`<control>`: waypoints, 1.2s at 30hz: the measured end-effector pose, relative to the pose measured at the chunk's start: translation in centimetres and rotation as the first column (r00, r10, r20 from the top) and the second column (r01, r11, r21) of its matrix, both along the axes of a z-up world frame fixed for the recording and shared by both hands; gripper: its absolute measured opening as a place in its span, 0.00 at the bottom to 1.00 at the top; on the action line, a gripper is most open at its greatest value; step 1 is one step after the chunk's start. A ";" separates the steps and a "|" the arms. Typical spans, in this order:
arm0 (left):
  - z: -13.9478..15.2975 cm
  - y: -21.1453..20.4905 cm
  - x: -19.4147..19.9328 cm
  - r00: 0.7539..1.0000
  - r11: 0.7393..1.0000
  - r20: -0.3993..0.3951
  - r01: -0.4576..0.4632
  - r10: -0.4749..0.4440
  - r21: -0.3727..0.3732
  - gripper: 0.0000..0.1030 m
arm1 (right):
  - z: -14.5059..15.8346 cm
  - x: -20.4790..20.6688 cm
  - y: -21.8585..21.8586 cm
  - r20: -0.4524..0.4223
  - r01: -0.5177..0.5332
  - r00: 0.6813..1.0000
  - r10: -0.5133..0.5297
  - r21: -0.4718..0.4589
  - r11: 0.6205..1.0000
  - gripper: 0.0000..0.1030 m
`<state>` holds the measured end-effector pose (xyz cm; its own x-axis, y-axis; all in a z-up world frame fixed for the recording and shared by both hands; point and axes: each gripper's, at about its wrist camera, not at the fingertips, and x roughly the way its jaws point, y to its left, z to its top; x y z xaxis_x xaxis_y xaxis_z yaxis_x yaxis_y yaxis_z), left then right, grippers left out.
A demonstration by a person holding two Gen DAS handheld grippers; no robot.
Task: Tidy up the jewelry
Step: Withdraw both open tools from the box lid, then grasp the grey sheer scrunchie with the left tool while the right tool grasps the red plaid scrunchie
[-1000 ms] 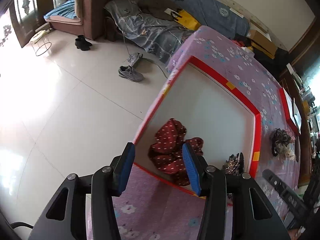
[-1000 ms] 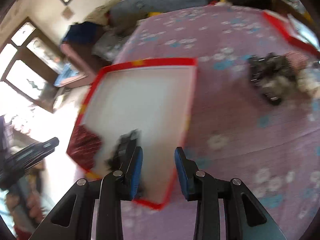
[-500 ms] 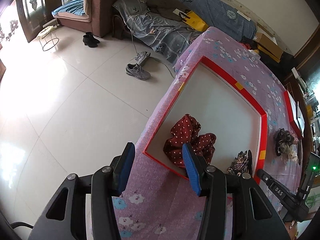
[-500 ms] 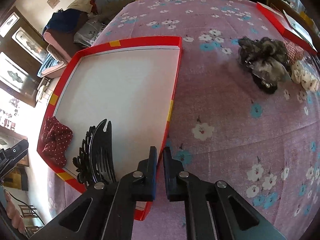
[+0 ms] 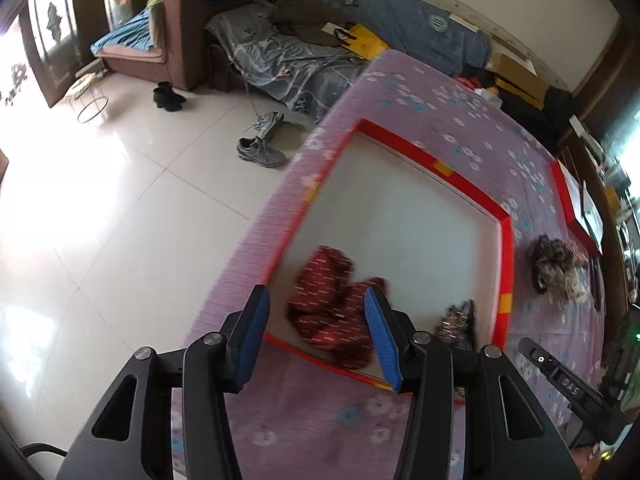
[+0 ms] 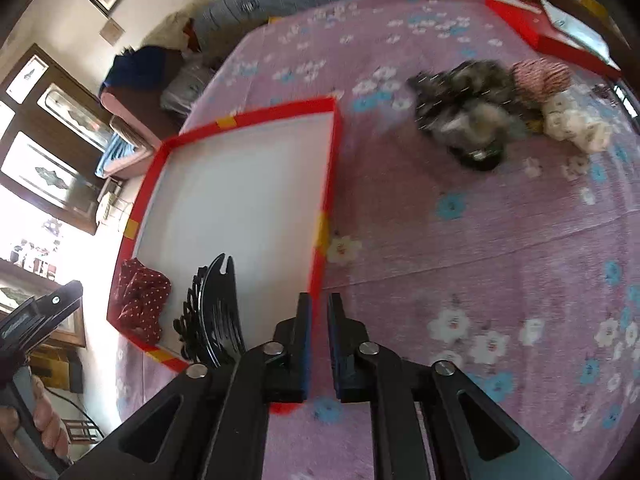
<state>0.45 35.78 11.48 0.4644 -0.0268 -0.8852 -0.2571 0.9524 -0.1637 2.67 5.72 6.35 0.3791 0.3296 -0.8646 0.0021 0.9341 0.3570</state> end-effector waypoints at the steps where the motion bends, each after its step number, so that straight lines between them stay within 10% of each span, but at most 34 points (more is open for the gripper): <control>1: 0.2 -0.9 0.1 1.000 1.000 0.002 0.010 -0.010 0.005 0.47 | 0.3 -0.6 -0.8 0.011 0.010 1.000 -0.010 0.001 1.000 0.33; 3: 0.5 -3.1 0.2 0.999 0.999 0.006 0.036 -0.036 0.014 0.47 | 0.7 -1.6 -3.1 0.029 0.047 0.998 -0.048 0.010 0.999 0.46; 20: 2.8 -26.2 -1.7 0.940 0.941 0.070 0.330 -0.335 0.074 0.47 | 2.5 -11.0 -24.4 0.059 0.342 0.937 -0.343 0.029 0.939 0.53; 36: 4.5 -25.8 -3.6 0.981 0.980 0.073 0.170 -0.178 0.107 0.47 | 1.7 -10.5 -28.0 0.069 0.276 0.957 -0.281 0.072 0.958 0.54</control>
